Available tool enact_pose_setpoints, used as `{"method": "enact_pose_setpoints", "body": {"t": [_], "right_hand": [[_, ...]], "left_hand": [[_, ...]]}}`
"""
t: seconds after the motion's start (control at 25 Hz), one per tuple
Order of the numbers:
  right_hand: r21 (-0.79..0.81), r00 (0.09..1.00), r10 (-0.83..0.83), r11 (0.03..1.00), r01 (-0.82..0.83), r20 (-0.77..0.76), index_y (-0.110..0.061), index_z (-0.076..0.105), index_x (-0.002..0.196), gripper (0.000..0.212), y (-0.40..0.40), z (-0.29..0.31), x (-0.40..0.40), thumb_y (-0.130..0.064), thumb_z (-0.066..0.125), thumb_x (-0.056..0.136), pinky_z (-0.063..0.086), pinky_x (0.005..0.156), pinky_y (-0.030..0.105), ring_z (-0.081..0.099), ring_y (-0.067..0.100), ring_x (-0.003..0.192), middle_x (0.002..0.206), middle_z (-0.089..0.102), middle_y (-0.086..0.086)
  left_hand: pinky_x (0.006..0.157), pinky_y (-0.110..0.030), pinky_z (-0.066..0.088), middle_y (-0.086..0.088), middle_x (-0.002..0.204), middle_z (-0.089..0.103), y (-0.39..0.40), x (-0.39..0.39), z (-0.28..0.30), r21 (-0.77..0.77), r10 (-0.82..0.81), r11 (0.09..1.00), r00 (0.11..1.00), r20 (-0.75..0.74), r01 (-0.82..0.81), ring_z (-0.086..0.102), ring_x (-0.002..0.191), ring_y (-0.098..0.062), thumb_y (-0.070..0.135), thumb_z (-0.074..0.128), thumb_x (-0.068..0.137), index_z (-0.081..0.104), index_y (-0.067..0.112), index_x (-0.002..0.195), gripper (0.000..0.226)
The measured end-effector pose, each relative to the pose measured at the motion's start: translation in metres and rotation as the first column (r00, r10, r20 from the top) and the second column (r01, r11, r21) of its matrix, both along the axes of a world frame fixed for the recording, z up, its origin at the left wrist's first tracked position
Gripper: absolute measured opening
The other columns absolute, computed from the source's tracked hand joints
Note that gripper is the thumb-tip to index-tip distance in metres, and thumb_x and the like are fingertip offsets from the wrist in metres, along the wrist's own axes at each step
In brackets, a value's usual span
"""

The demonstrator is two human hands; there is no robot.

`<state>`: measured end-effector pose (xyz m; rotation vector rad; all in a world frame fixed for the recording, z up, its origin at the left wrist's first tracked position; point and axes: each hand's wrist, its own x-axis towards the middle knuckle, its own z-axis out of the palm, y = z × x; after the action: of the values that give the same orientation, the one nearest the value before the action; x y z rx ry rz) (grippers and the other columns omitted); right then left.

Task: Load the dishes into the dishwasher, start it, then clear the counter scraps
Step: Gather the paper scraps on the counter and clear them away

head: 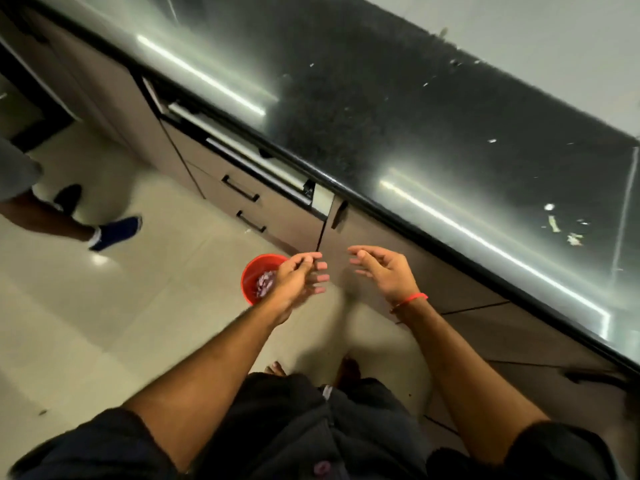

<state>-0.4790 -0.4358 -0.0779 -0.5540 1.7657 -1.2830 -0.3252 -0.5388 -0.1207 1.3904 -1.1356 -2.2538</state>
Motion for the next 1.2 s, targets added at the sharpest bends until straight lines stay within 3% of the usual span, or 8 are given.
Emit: {"method": "enact_pose_setpoints", "body": {"t": [0.32, 0.48, 0.68, 0.88, 1.0, 1.08, 1.16, 1.2], "right_hand": [[-0.185, 0.885, -0.436, 0.895, 0.406, -0.163, -0.004, 0.068, 0.108, 0.018, 0.068, 0.080, -0.083, 0.001, 0.054, 0.097, 0.057, 0.088, 0.029, 0.068, 0.027, 0.100, 0.113, 0.069, 0.023], [-0.206, 0.796, -0.552, 0.833, 0.514, -0.247, -0.004, 0.069, 0.109, 0.019, 0.101, 0.096, -0.104, 0.001, 0.057, 0.095, 0.053, 0.097, 0.043, 0.066, 0.031, 0.110, 0.111, 0.070, 0.017], [-0.139, 0.691, -0.556, 0.815, 0.563, -0.462, -0.006, 0.071, 0.115, 0.024, 0.155, 0.091, -0.111, -0.003, 0.061, 0.094, 0.051, 0.102, 0.034, 0.067, 0.016, 0.110, 0.112, 0.072, 0.006], [-0.084, 0.628, -0.564, 0.776, 0.625, -0.537, -0.016, 0.067, 0.124, 0.030, 0.219, 0.083, -0.142, -0.008, 0.062, 0.095, 0.051, 0.096, 0.020, 0.064, -0.009, 0.096, 0.109, 0.071, -0.005], [-0.026, 0.576, -0.574, 0.721, 0.692, -0.582, -0.015, 0.064, 0.130, 0.035, 0.259, 0.081, -0.197, -0.013, 0.061, 0.095, 0.055, 0.077, 0.025, 0.064, 0.011, 0.073, 0.085, 0.070, 0.006], [0.027, 0.563, -0.549, 0.701, 0.713, -0.618, -0.017, 0.060, 0.134, 0.038, 0.282, 0.074, -0.246, -0.019, 0.061, 0.096, 0.045, 0.068, 0.029, 0.050, 0.017, 0.064, 0.069, 0.054, 0.001], [0.056, 0.569, -0.525, 0.702, 0.710, -0.633, -0.014, 0.055, 0.138, 0.043, 0.299, 0.066, -0.293, -0.021, 0.060, 0.096, 0.044, 0.084, 0.030, 0.057, 0.022, 0.087, 0.091, 0.061, 0.008], [0.071, 0.573, -0.510, 0.704, 0.707, -0.642, -0.011, 0.053, 0.140, 0.045, 0.308, 0.061, -0.318, -0.021, 0.060, 0.097, 0.042, 0.099, 0.032, 0.058, 0.025, 0.111, 0.116, 0.064, 0.012]], "left_hand": [[0.069, -0.032, 0.058, -0.005, 0.119, 0.066, 0.024, -0.110, 0.091, -0.178, -0.339, 0.933, 0.930, -0.141, 0.313, 0.069, 0.094, -0.022, 0.023, 0.044, 0.108, 0.063, 0.020, 0.114, 0.020], [0.073, -0.032, 0.056, -0.009, 0.124, 0.065, 0.047, -0.154, 0.104, -0.336, -0.439, 0.859, 0.893, -0.098, 0.385, 0.065, 0.104, -0.023, 0.015, 0.046, 0.107, 0.063, 0.014, 0.119, 0.021], [0.101, -0.029, 0.049, 0.000, 0.124, 0.066, 0.075, -0.186, 0.105, -0.637, -0.540, 0.638, 0.841, 0.029, 0.432, 0.061, 0.118, -0.013, 0.007, 0.050, 0.103, 0.064, 0.012, 0.129, 0.030], [0.110, -0.025, 0.039, -0.004, 0.134, 0.064, 0.095, -0.208, 0.096, -0.781, -0.577, 0.441, 0.806, 0.131, 0.442, 0.057, 0.126, -0.018, 0.002, 0.050, 0.101, 0.062, 0.008, 0.132, 0.034], [0.114, -0.023, 0.034, -0.006, 0.140, 0.060, 0.098, -0.231, 0.088, -0.831, -0.601, 0.321, 0.776, 0.192, 0.455, 0.052, 0.134, -0.021, 0.000, 0.051, 0.100, 0.060, 0.007, 0.134, 0.035], [0.121, -0.031, 0.029, -0.009, 0.149, 0.052, 0.102, -0.259, 0.081, -0.835, -0.620, 0.250, 0.744, 0.250, 0.489, 0.042, 0.143, -0.023, 0.001, 0.052, 0.100, 0.058, 0.007, 0.137, 0.038], [0.124, -0.029, 0.020, -0.011, 0.157, 0.040, 0.107, -0.293, 0.074, -0.834, -0.613, 0.189, 0.726, 0.311, 0.518, 0.031, 0.150, -0.023, 0.006, 0.053, 0.101, 0.053, 0.007, 0.142, 0.041], [0.124, -0.029, 0.017, -0.010, 0.161, 0.034, 0.112, -0.313, 0.071, -0.824, -0.592, 0.182, 0.729, 0.343, 0.536, 0.026, 0.152, -0.022, 0.010, 0.053, 0.102, 0.049, 0.007, 0.145, 0.043]]}}
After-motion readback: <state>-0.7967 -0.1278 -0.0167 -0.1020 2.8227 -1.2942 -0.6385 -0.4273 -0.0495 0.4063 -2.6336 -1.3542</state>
